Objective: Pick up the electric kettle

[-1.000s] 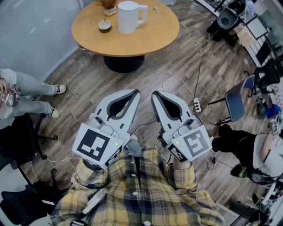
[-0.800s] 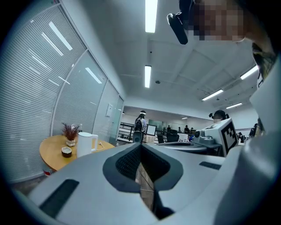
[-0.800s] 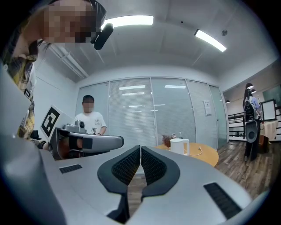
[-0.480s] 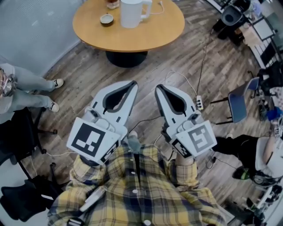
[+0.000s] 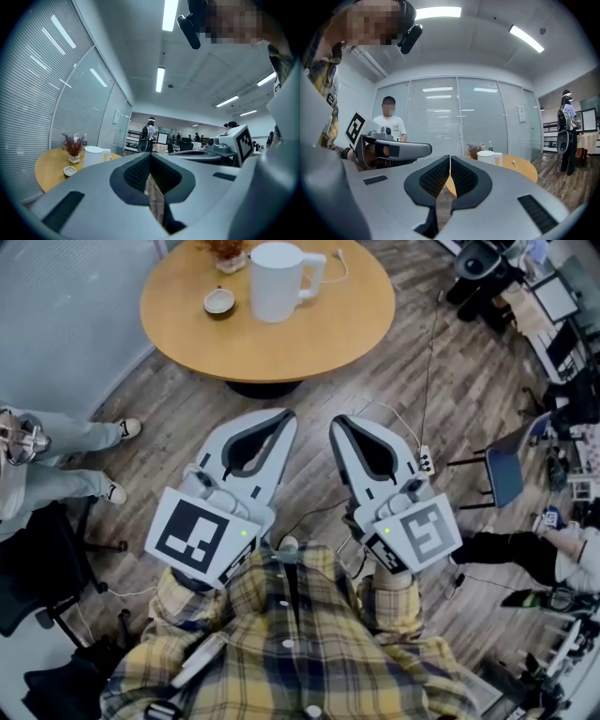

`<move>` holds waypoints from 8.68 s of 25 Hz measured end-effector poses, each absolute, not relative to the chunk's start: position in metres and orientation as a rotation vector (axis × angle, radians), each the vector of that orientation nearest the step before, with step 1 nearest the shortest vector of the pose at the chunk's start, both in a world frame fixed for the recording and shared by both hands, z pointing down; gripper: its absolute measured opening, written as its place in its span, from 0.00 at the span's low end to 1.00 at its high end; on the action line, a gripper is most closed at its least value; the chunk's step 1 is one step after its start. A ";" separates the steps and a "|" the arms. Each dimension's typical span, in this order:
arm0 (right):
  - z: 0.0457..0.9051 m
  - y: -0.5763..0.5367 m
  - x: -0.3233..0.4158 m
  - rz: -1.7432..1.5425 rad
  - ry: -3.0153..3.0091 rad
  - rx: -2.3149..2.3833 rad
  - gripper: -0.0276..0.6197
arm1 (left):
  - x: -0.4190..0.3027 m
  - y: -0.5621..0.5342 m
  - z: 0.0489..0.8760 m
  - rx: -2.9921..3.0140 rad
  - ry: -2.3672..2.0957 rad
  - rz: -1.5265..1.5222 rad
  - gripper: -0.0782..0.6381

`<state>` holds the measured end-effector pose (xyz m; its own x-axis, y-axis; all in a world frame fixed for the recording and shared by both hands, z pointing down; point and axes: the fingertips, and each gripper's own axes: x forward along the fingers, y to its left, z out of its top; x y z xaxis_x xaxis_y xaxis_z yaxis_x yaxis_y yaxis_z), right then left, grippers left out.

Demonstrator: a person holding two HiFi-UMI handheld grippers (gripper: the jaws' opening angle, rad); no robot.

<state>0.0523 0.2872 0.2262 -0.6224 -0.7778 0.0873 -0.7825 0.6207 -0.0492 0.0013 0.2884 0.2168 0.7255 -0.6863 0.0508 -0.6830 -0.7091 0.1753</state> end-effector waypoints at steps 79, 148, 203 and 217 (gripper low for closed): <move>0.241 -0.158 0.068 0.091 -2.741 1.267 0.09 | -0.020 -0.146 0.227 2.630 -1.331 0.033 0.11; 0.444 -0.203 0.106 0.324 -2.465 1.481 0.40 | -0.044 -0.184 0.303 2.535 -1.290 0.049 0.11; 0.436 -0.231 0.096 0.279 -2.426 1.733 0.20 | -0.073 -0.185 0.286 2.505 -1.405 0.040 0.11; 0.425 -0.239 0.096 0.277 -2.412 1.707 0.20 | -0.077 -0.190 0.273 2.506 -1.424 0.024 0.11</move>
